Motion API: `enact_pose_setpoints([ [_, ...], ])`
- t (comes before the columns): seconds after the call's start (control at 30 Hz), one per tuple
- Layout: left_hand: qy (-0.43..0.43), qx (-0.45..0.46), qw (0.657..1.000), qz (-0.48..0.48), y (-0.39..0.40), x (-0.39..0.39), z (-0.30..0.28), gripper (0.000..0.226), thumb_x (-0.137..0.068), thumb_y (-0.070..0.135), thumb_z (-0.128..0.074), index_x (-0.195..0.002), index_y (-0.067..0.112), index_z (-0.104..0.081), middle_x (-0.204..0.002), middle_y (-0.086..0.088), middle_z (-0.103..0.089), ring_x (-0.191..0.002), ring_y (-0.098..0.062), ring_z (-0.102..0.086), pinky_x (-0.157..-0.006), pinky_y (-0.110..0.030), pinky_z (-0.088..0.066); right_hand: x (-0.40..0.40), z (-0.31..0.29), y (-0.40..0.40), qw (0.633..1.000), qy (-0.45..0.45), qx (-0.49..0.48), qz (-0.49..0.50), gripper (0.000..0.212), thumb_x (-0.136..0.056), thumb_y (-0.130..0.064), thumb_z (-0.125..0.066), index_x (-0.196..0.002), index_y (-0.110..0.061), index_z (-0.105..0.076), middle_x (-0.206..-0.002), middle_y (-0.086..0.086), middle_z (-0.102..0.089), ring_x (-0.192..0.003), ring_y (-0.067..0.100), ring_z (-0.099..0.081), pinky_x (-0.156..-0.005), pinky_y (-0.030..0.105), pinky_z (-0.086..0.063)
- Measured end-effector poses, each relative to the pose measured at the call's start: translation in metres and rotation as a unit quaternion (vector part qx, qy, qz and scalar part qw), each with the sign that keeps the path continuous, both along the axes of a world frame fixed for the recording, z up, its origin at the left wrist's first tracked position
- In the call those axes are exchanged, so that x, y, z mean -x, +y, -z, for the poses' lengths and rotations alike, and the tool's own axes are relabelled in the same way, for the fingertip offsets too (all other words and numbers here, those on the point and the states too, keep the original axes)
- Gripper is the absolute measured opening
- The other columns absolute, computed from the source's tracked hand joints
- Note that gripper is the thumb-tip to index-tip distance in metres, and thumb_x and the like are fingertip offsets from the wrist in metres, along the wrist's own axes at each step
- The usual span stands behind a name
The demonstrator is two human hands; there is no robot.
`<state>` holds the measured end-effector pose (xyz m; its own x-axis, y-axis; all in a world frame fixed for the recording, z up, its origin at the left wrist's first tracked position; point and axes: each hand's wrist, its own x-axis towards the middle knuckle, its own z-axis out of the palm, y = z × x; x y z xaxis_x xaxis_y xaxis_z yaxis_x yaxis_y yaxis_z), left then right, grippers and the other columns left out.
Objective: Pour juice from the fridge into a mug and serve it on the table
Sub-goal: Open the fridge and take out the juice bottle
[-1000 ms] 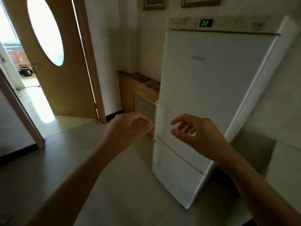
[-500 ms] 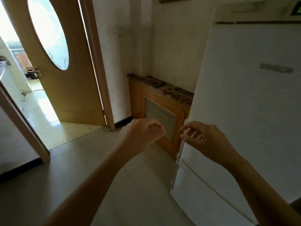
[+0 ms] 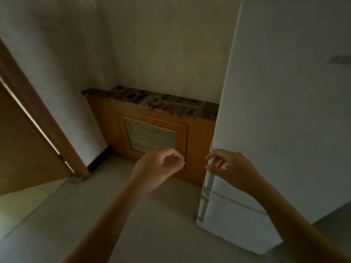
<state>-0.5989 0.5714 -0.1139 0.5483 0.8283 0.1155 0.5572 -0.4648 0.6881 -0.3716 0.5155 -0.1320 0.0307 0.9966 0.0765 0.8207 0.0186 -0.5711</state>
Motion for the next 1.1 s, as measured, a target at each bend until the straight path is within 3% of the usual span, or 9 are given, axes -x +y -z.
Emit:
enact_pose_setpoints([
  [0.1,0.013,0.007,0.998,0.061,0.041,-0.002,-0.004,0.015,-0.088,0.047,-0.057,-0.096,0.037,-0.067,-0.087,0.02,-0.068,-0.085,0.006,-0.063,-0.079,-0.03,-0.056,0.006,0.014,0.027,0.997,0.007,0.019,0.07,0.028,-0.084,-0.039,-0.062,-0.111,-0.032,-0.057,-0.089,-0.023,-0.057,-0.085,-0.002,-0.058,-0.07,0.015,-0.042],
  [0.23,0.021,0.052,0.989,0.134,0.096,-0.022,0.006,0.019,-0.09,0.047,-0.054,-0.103,0.037,-0.065,-0.095,0.019,-0.067,-0.088,0.005,-0.062,-0.078,-0.023,-0.053,-0.001,0.038,0.063,0.982,-0.027,0.046,0.18,0.044,-0.082,-0.033,-0.065,-0.122,-0.027,-0.05,-0.119,-0.008,-0.057,-0.107,0.012,-0.055,-0.085,0.028,-0.048],
  [0.4,-0.009,0.207,0.959,0.194,0.161,-0.059,0.035,0.045,-0.09,0.049,-0.055,-0.133,0.042,-0.042,-0.124,0.022,-0.056,-0.111,0.004,-0.055,-0.098,-0.032,-0.048,-0.023,0.063,0.11,0.957,-0.069,0.151,0.24,0.052,-0.083,-0.033,-0.061,-0.131,-0.025,-0.043,-0.13,0.0,-0.054,-0.119,0.021,-0.049,-0.094,0.034,-0.042],
  [0.47,-0.025,0.227,0.951,0.209,0.174,-0.072,0.039,0.059,-0.089,0.049,-0.057,-0.141,0.039,-0.032,-0.133,0.022,-0.049,-0.118,0.004,-0.05,-0.098,-0.027,-0.044,-0.028,0.072,0.127,0.946,-0.034,0.203,0.249,0.049,-0.083,-0.035,-0.06,-0.127,-0.022,-0.046,-0.125,0.002,-0.057,-0.116,0.022,-0.053,-0.088,0.032,-0.043],
  [0.57,-0.033,0.218,0.943,0.249,0.187,-0.088,0.039,0.071,-0.088,0.048,-0.058,-0.147,0.039,-0.02,-0.143,0.021,-0.038,-0.129,0.001,-0.041,-0.104,-0.029,-0.038,-0.025,0.081,0.14,0.941,-0.024,0.223,0.255,0.021,-0.085,-0.034,-0.056,-0.096,-0.018,-0.048,-0.094,0.003,-0.057,-0.09,0.022,-0.059,-0.069,0.029,-0.04],
  [0.73,-0.068,0.165,0.926,0.334,0.205,-0.124,0.028,0.083,-0.086,0.048,-0.062,-0.149,0.039,-0.008,-0.155,0.016,-0.024,-0.136,0.0,-0.03,-0.106,-0.028,-0.029,-0.012,0.083,0.143,0.929,-0.032,0.198,0.312,0.025,-0.091,-0.04,-0.044,-0.083,-0.017,-0.047,-0.073,-0.004,-0.047,-0.076,0.018,-0.049,-0.067,0.031,-0.038],
  [0.87,-0.143,0.126,0.917,0.351,0.214,-0.166,0.009,0.08,-0.082,0.051,-0.065,-0.147,0.028,-0.024,-0.147,0.008,-0.041,-0.131,-0.006,-0.042,-0.105,-0.029,-0.037,0.001,0.074,0.152,0.905,-0.018,0.202,0.374,0.043,-0.093,-0.054,-0.028,-0.07,-0.023,-0.048,-0.073,0.002,-0.054,-0.073,0.021,-0.052,-0.068,0.035,-0.043],
  [1.0,-0.179,0.037,0.935,0.304,0.228,-0.187,0.005,0.049,-0.085,0.04,-0.067,-0.125,0.017,-0.051,-0.117,0.004,-0.062,-0.104,-0.009,-0.06,-0.087,-0.021,-0.049,0.016,0.062,0.161,0.861,0.075,0.17,0.473,0.026,-0.098,-0.04,-0.03,-0.076,-0.039,-0.044,-0.074,0.008,-0.055,-0.072,0.028,-0.06,-0.07,0.039,-0.054],
  [1.1,-0.182,0.016,0.929,0.321,0.239,-0.19,0.001,0.043,-0.085,0.034,-0.068,-0.121,0.013,-0.057,-0.111,0.002,-0.066,-0.096,-0.01,-0.063,-0.079,-0.017,-0.049,0.022,0.056,0.17,0.844,0.068,0.189,0.497,0.039,-0.098,-0.044,-0.028,-0.059,-0.041,-0.03,-0.076,0.008,-0.054,-0.078,0.029,-0.063,-0.079,0.038,-0.051],
])
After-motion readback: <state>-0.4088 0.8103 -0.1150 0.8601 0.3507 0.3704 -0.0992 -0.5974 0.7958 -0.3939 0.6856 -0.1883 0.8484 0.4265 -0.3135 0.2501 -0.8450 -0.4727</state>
